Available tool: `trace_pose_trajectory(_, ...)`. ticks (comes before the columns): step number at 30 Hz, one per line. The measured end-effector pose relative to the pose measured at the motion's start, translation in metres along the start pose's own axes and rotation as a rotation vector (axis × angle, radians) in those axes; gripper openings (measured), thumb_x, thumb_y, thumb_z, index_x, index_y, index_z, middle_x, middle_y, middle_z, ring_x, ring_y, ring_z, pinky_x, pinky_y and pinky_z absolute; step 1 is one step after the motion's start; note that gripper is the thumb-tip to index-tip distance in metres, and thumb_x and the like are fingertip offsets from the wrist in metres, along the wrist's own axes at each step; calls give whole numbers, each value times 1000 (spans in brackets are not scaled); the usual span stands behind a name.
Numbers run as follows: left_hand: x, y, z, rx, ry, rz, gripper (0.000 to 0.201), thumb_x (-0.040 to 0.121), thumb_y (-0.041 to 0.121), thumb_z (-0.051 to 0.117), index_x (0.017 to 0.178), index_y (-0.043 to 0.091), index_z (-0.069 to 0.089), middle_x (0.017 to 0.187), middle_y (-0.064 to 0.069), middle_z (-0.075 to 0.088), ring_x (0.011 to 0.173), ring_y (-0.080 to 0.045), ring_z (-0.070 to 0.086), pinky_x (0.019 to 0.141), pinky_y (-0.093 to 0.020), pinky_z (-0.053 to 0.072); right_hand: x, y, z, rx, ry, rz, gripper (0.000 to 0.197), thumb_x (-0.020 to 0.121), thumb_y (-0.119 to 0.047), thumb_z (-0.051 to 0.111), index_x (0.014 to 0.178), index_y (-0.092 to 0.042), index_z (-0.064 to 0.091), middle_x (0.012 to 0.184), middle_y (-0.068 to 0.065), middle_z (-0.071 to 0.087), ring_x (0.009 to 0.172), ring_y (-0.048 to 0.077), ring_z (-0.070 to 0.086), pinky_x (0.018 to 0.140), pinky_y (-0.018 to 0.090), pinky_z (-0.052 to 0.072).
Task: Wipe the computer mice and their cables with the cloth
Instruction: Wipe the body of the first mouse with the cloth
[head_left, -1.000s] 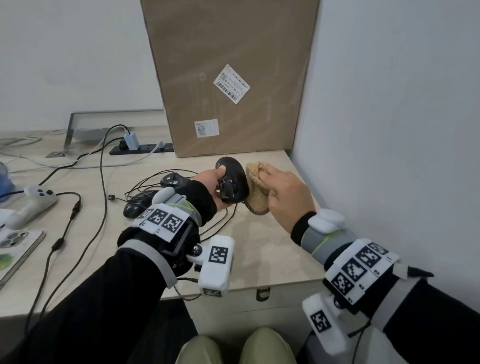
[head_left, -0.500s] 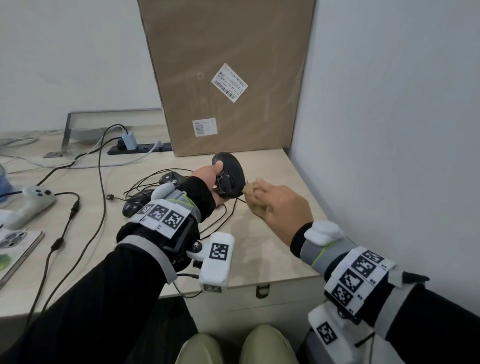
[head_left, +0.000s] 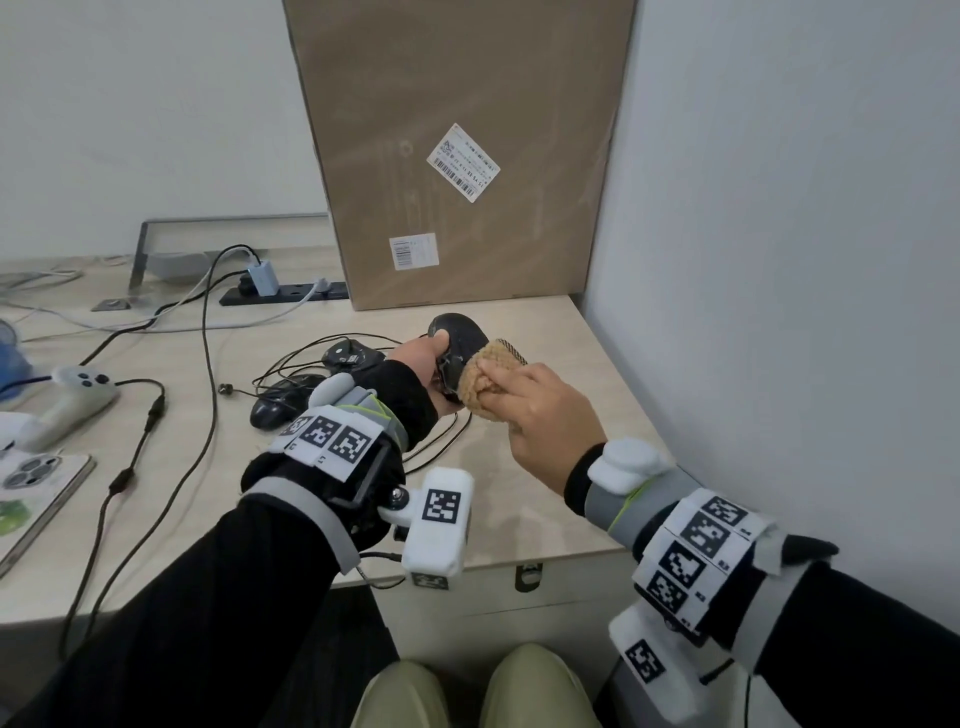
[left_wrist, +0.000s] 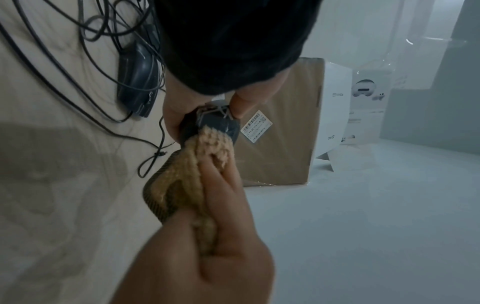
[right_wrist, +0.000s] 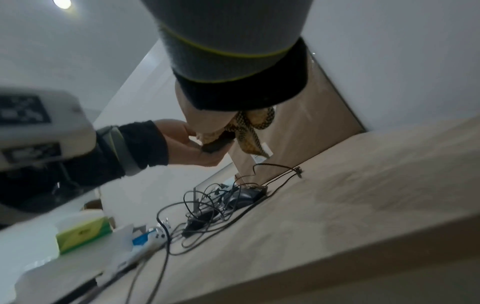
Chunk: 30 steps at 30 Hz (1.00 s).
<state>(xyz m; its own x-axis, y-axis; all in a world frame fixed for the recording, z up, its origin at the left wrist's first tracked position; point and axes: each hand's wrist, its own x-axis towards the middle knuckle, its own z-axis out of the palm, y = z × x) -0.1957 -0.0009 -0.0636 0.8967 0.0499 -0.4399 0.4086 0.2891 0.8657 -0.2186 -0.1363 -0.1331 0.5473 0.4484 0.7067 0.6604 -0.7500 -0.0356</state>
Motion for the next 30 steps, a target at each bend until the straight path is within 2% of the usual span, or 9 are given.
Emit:
trace_pose_trajectory(5,-6,2,-1,-45,-52,-32,40,102,25,38,135,3,43,83,-10,55,110,-29,58,63,-39,43,21,6,-10,83,110,249,50,70,-3,35,104,-11,70,120,9,65,80,32,58,71,31,51)
trace_pose_trajectory(8,-6,3,2,-16,-45,-47,28,100,27,43,121,9,48,96,-10,57,107,-28,58,57,-39,42,32,3,-8,45,28,127,50,70,-1,33,105,-7,69,121,17,62,80,36,58,70,36,53)
trace_pose_trajectory(12,-3,1,0,-24,-14,-39,26,100,28,41,114,7,47,85,-10,56,75,-24,55,66,-40,43,18,-1,3,32,-46,42,48,73,-7,28,96,-7,70,120,17,61,83,35,55,69,37,55)
trace_pose_trajectory(17,-2,-1,-8,-70,-25,-41,36,102,27,38,124,1,47,103,-13,60,111,-30,57,85,-42,42,0,-4,6,86,-61,-47,39,71,-2,36,86,-7,72,110,19,63,77,37,58,57,42,53)
trace_pose_trajectory(20,-3,1,-8,-69,-33,-28,43,101,28,40,135,2,43,104,-14,60,87,-28,58,80,-43,43,11,-1,2,117,34,92,30,66,5,62,91,-7,71,103,16,63,78,37,58,60,38,54)
trace_pose_trajectory(22,-3,0,-7,-71,-48,-42,38,101,26,39,130,3,48,88,-12,58,94,-29,60,77,-43,43,22,3,0,112,70,169,34,65,4,69,96,-7,70,106,18,61,82,37,57,64,39,54)
trace_pose_trajectory(24,-3,-1,-5,-59,-67,-64,33,102,26,38,121,4,52,84,-10,57,110,-28,58,73,-40,45,31,6,-2,115,46,142,31,73,1,55,100,-7,69,110,20,60,83,38,56,65,42,54)
trace_pose_trajectory(27,-3,-1,-2,-58,-57,-49,32,101,27,39,124,8,50,84,-10,57,81,-25,58,69,-40,44,29,5,0,117,-19,67,40,74,-2,38,97,-6,70,109,20,60,80,39,55,62,43,53)
trace_pose_trajectory(30,3,0,-4,-92,-23,-24,35,101,28,41,127,6,47,85,-10,56,74,-24,55,81,-43,43,14,1,5,134,-68,16,42,72,-5,33,88,-6,72,106,20,61,80,39,56,58,41,53)
